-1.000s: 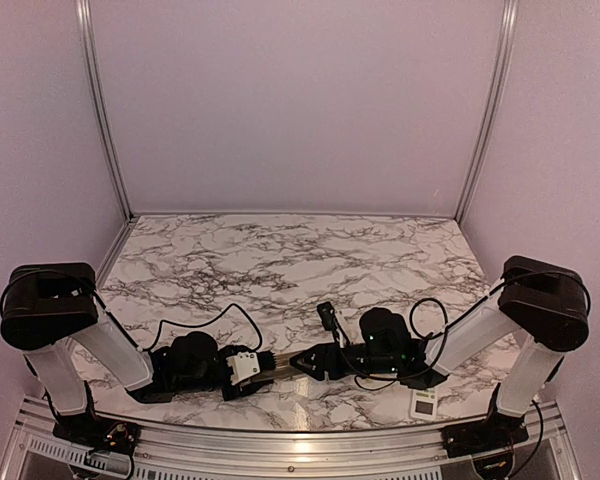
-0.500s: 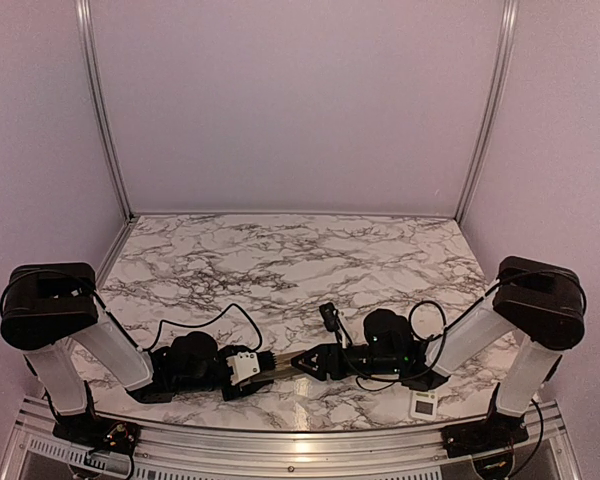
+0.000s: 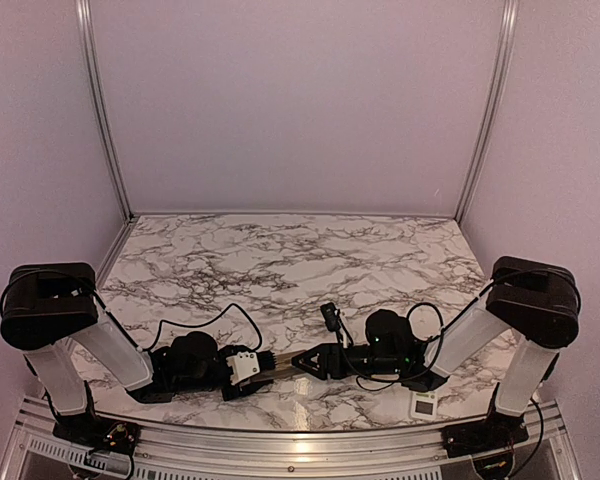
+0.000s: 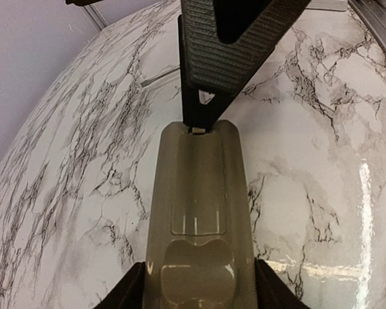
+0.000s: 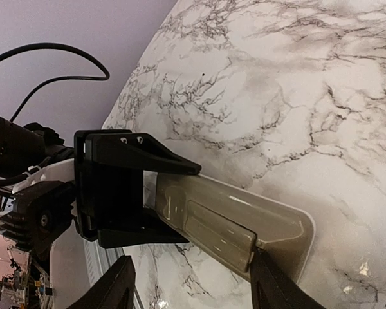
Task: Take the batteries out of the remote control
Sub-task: Remove the battery cover from the remote control.
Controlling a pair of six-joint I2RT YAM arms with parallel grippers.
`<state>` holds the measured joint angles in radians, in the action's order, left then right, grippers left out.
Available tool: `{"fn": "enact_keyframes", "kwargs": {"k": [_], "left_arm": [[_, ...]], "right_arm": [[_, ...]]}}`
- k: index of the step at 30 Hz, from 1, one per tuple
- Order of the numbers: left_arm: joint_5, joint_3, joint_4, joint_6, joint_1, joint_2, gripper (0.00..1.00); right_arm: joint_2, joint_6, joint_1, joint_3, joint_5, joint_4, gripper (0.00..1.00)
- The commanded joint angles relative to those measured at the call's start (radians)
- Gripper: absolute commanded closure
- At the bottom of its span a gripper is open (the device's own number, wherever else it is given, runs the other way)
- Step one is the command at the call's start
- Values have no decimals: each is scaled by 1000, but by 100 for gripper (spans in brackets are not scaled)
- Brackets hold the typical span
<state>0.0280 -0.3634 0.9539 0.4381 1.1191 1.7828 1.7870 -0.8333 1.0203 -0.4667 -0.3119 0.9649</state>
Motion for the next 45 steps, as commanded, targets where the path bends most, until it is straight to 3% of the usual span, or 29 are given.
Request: {"fn": "enact_keyframes", "kwargs": {"k": [1, 45], "left_arm": [[-17, -6, 43, 11, 4, -27, 100], [-25, -9, 39, 10, 4, -25, 100]], "right_arm": [[12, -6, 11, -1, -81, 26, 41], [-41, 39, 37, -23, -100, 0, 43]]}}
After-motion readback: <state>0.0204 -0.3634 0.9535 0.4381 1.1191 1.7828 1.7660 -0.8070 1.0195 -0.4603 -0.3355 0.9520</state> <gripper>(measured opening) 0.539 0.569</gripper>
